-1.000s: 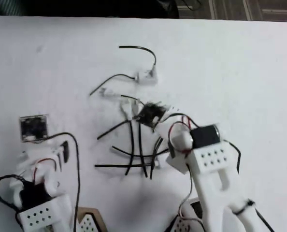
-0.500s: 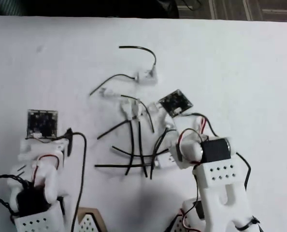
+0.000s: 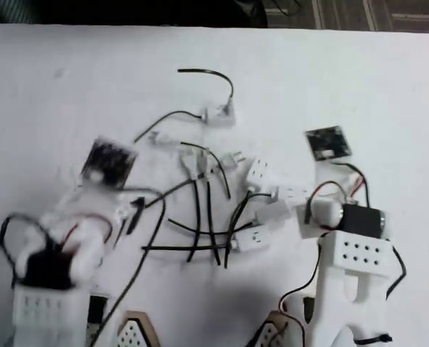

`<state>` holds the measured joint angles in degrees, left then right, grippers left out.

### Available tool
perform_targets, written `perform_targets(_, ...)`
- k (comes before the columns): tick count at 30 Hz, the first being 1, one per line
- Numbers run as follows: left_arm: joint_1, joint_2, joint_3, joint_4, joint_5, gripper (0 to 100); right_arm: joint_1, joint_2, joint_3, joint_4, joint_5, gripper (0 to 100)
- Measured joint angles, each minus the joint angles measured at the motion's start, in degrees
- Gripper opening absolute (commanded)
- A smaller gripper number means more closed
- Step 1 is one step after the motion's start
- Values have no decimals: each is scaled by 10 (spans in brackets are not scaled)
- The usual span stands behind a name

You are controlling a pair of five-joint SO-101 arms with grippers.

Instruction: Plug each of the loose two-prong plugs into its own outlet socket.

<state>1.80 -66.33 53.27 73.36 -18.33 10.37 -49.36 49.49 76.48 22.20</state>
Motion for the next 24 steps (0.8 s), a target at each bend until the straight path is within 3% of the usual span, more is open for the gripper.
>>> perform_targets(6,100,217,-108,-5,-30,226,84,0,0,-27,-25,111)
perform_targets(11,200,297,-142,-36,-36,231,147,0,0,-33,-42,111)
perform_targets(14,253,331,-145,-58,-36,290,175,0,0,-35,-44,111)
perform_targets(24,354,505,-145,-160,-4,332,204,0,0,-39,-44,111)
